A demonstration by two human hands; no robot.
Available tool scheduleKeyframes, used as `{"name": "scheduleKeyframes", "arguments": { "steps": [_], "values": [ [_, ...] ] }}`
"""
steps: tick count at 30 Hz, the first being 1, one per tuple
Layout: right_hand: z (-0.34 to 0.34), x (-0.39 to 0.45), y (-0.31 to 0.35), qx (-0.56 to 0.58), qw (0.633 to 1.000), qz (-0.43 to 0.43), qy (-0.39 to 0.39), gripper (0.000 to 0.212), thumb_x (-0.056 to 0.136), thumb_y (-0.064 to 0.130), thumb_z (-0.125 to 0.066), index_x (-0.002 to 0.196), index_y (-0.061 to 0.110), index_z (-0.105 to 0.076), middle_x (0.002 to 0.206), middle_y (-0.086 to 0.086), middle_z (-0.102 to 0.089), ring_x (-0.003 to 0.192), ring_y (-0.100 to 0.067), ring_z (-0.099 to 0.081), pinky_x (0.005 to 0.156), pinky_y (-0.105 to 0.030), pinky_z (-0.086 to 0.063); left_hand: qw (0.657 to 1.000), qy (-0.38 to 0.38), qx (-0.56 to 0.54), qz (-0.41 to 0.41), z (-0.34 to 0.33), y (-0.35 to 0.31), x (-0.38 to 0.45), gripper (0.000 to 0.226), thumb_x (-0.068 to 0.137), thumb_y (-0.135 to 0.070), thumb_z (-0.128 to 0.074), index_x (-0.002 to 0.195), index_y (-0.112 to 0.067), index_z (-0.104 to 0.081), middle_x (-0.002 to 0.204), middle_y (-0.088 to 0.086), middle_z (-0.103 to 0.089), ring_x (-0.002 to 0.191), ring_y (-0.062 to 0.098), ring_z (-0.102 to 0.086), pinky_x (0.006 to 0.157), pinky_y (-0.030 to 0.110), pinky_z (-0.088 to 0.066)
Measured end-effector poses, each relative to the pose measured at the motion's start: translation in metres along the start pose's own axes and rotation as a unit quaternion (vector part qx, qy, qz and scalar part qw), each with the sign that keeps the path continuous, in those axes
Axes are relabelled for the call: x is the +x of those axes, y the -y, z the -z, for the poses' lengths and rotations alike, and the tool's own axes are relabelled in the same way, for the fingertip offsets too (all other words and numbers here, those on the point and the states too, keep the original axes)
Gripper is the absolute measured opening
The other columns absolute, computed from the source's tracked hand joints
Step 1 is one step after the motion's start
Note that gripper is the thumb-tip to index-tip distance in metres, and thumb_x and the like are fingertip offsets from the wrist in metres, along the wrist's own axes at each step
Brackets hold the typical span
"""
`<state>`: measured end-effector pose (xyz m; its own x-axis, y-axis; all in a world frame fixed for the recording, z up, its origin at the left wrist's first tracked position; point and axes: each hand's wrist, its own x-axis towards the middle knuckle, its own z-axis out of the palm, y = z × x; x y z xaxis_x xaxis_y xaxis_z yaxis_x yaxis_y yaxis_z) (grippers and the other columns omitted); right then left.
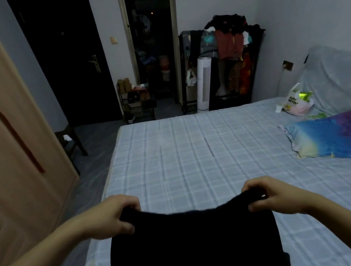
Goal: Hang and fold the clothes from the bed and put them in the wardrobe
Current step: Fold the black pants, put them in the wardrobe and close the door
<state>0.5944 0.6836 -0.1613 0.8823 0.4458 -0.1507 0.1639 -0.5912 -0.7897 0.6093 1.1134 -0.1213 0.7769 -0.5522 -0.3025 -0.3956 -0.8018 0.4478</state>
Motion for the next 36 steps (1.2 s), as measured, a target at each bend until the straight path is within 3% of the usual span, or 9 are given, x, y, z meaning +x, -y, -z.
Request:
{"name": "scheduleKeyframes", "arguments": {
  "steps": [4,6,11,13,17,19,26,28,36],
  "values": [
    [0.044,0.083,0.005,-0.042,0.988,-0.016,-0.147,0.009,0.083,0.002,-0.074,0.09,0.004,-0.068,0.086,-0.018,-0.069,0.082,-0.028,-0.067,0.073,-0.035,-0.05,0.987,-0.145,0.052,0.051,0.06,0.014,0.075,0.021,0.076,-0.01,-0.075,0.089,-0.019,-0.061,0.093,0.0,-0.063,0.091,0.016,-0.06,0.078,0.029,-0.045],
    [0.083,0.127,0.029,-0.04,0.969,0.003,-0.244,0.009,0.083,0.002,-0.073,0.091,0.004,-0.069,0.086,-0.013,-0.07,0.086,-0.03,-0.067,0.079,-0.038,-0.052,0.964,-0.252,0.059,0.065,0.112,0.012,0.109,0.02,0.077,-0.006,-0.073,0.091,-0.016,-0.063,0.095,0.005,-0.065,0.095,0.022,-0.062,0.078,0.031,-0.046],
    [0.211,0.191,0.132,-0.015,0.885,0.161,-0.437,0.018,0.082,0.005,-0.075,0.087,0.02,-0.068,0.083,0.004,-0.067,0.079,-0.015,-0.064,0.073,-0.024,-0.05,0.828,-0.559,0.046,0.004,0.269,-0.024,0.139,0.022,0.079,-0.001,-0.072,0.094,-0.015,-0.064,0.091,0.006,-0.066,0.086,0.019,-0.059,0.077,0.025,-0.04],
    [0.252,0.191,0.169,-0.008,0.855,0.234,-0.463,0.028,0.081,0.005,-0.076,0.084,0.032,-0.066,0.083,0.011,-0.067,0.076,-0.006,-0.063,0.071,-0.014,-0.049,0.785,-0.616,0.055,-0.041,0.312,-0.045,0.13,0.023,0.079,-0.002,-0.074,0.093,-0.016,-0.064,0.089,0.0,-0.063,0.083,0.015,-0.057,0.076,0.022,-0.039],
    [0.291,0.169,0.207,0.018,0.831,0.309,-0.462,0.02,0.081,0.017,-0.076,0.086,0.035,-0.069,0.084,0.008,-0.071,0.078,-0.012,-0.07,0.068,-0.024,-0.056,0.733,-0.669,0.087,-0.091,0.342,-0.074,0.105,0.022,0.08,-0.004,-0.075,0.094,-0.016,-0.063,0.086,-0.006,-0.06,0.061,0.002,-0.048,0.062,0.003,-0.036],
    [0.294,0.158,0.21,0.021,0.822,0.329,-0.464,0.019,0.08,0.019,-0.076,0.086,0.036,-0.07,0.084,0.005,-0.071,0.077,-0.012,-0.069,0.065,-0.022,-0.056,0.724,-0.677,0.085,-0.103,0.336,-0.081,0.095,0.022,0.081,-0.005,-0.074,0.094,-0.017,-0.062,0.086,-0.007,-0.059,0.063,-0.003,-0.05,0.062,0.001,-0.036],
    [0.238,0.122,0.157,0.007,0.863,0.307,-0.4,0.025,0.08,-0.001,-0.076,0.091,0.021,-0.07,0.089,-0.001,-0.069,0.079,-0.009,-0.067,0.072,-0.019,-0.055,0.78,-0.618,0.05,-0.08,0.252,-0.079,0.074,0.023,0.08,-0.004,-0.077,0.091,-0.02,-0.064,0.084,-0.004,-0.065,0.069,0.017,-0.063,0.06,0.006,-0.041],
    [0.209,0.11,0.13,-0.006,0.883,0.279,-0.378,0.024,0.079,-0.003,-0.076,0.088,0.018,-0.069,0.084,0.002,-0.068,0.075,-0.003,-0.065,0.07,-0.016,-0.053,0.8,-0.596,0.035,-0.063,0.215,-0.072,0.071,0.024,0.078,-0.003,-0.078,0.09,-0.02,-0.065,0.083,-0.004,-0.066,0.067,0.014,-0.061,0.061,0.006,-0.04],
    [0.073,0.035,-0.007,-0.094,0.952,0.157,-0.245,0.024,0.072,-0.008,-0.079,0.085,0.011,-0.071,0.081,0.001,-0.069,0.08,-0.015,-0.065,0.076,-0.025,-0.048,0.912,-0.411,-0.01,0.008,0.015,-0.048,0.04,0.029,0.069,0.007,-0.08,0.079,-0.016,-0.068,0.076,-0.009,-0.067,0.073,-0.004,-0.061,0.068,0.009,-0.044]
  ]
}}
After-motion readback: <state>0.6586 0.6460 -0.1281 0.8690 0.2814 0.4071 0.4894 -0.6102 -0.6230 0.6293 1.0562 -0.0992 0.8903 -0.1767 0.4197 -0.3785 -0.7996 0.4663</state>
